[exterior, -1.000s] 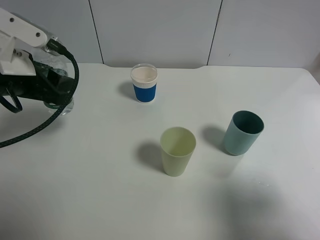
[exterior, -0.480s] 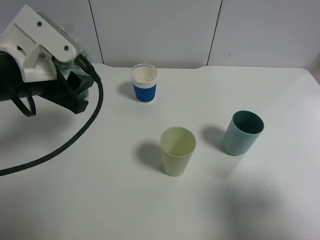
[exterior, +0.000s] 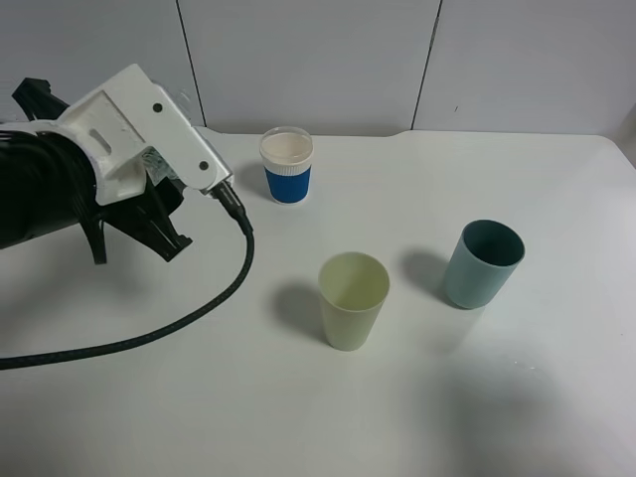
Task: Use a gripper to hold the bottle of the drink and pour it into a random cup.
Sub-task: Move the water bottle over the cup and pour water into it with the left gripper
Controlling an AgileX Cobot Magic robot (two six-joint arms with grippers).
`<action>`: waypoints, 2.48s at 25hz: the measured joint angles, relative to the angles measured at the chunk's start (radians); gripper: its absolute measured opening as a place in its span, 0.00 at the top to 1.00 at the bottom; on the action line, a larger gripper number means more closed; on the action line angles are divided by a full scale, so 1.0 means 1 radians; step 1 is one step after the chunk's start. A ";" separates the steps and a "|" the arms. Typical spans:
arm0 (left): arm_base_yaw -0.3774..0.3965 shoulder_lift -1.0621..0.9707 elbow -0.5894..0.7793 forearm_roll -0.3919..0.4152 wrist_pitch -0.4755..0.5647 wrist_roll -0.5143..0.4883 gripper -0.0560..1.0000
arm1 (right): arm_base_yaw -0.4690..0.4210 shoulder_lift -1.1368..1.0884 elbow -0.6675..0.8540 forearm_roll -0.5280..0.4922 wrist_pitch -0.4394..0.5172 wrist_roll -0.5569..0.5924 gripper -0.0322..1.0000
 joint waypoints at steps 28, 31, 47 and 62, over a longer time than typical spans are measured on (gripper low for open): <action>-0.211 0.267 -0.146 -0.049 -0.051 0.149 0.42 | 0.000 0.000 0.000 0.000 0.000 0.000 0.35; -0.211 0.293 -0.162 -0.070 -0.052 0.202 0.42 | 0.000 0.000 0.000 0.000 0.000 0.000 0.35; -0.270 0.366 -0.229 -0.076 -0.079 0.306 0.42 | 0.000 0.000 0.000 0.000 0.000 0.000 0.35; -0.270 0.432 -0.243 -0.076 -0.153 0.447 0.42 | 0.000 0.000 0.000 0.000 0.000 0.000 0.35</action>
